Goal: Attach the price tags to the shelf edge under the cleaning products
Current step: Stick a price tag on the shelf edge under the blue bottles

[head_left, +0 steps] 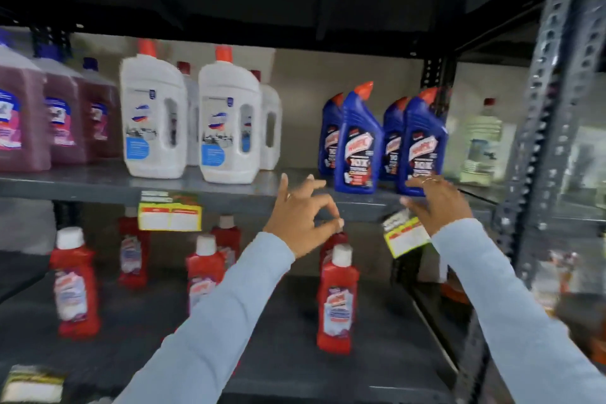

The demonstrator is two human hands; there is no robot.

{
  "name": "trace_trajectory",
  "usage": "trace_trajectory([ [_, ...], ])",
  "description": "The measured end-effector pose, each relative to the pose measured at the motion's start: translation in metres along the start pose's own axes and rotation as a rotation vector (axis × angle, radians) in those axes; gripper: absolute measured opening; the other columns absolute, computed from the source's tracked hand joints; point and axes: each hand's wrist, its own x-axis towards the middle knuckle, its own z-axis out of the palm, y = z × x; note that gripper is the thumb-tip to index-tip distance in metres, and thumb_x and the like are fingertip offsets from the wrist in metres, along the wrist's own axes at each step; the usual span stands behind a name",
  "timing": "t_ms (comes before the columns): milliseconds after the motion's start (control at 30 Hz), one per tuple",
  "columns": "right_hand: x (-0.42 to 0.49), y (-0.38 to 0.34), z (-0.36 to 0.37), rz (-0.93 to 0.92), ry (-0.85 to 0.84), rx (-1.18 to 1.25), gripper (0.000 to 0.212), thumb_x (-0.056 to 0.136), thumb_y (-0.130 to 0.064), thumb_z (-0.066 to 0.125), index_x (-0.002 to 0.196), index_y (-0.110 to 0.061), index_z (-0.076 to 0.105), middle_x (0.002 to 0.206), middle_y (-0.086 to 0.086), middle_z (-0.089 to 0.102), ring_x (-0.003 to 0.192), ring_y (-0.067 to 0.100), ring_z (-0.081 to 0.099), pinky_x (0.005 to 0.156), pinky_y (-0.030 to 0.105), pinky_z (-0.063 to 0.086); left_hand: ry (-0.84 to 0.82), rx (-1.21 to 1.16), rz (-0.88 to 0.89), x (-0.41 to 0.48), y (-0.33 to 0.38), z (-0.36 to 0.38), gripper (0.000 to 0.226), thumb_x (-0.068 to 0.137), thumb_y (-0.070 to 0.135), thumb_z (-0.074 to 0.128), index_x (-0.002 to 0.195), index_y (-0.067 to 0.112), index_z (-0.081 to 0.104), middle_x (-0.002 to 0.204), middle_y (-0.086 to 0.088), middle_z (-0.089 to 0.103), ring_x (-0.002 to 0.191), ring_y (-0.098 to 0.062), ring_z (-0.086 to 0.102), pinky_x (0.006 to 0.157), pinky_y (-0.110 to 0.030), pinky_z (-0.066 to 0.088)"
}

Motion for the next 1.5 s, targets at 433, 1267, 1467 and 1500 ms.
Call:
trace_trajectory([
  [433,0.015,0.038,-0.017,0.032,-0.205,-0.027,0.009,0.084,-0.024,0.063,0.08,-0.016,0.064,0.106,0.017,0.064,0.099,0.038,0.057,0.081,0.04,0.047,0.123,0.211,-0.232,0.035,0.071,0.095,0.029,0.089,0.049,0.047,0.1,0.032,0.068,0.146,0.0,0.041,0.146,-0.024,0.006,0.099,-0.057,-0.03],
  [1267,0.018,0.077,0.005,0.202,-0.064,0.542,0.031,0.062,-0.032,0.083,0.086,-0.014,0.076,0.094,0.001,0.074,0.094,0.017,0.065,0.082,0.039,0.058,0.032,0.451,-0.13,0.064,0.067,0.069,0.041,0.087,0.055,0.045,0.099,0.024,0.069,0.109,0.0,0.06,0.116,-0.023,0.051,0.117,-0.053,0.005],
  [1467,0.026,0.081,0.008,0.235,-0.023,0.517,0.026,0.057,-0.033,0.087,0.072,-0.02,0.07,0.084,0.0,0.072,0.091,0.019,0.065,0.07,0.033,0.058,0.062,0.275,-0.175,0.066,0.059,0.068,0.045,0.079,0.058,0.056,0.056,0.019,0.053,0.091,0.002,0.06,0.099,-0.019,0.055,0.112,-0.046,0.025],
  [1500,0.027,0.082,0.008,0.228,-0.018,0.519,0.025,0.056,-0.032,0.087,0.067,-0.021,0.067,0.081,0.0,0.071,0.089,0.019,0.065,0.066,0.029,0.056,0.071,0.205,-0.193,0.066,0.058,0.067,0.045,0.076,0.056,0.06,0.055,0.018,0.05,0.087,0.002,0.06,0.096,-0.018,0.056,0.106,-0.043,0.034],
])
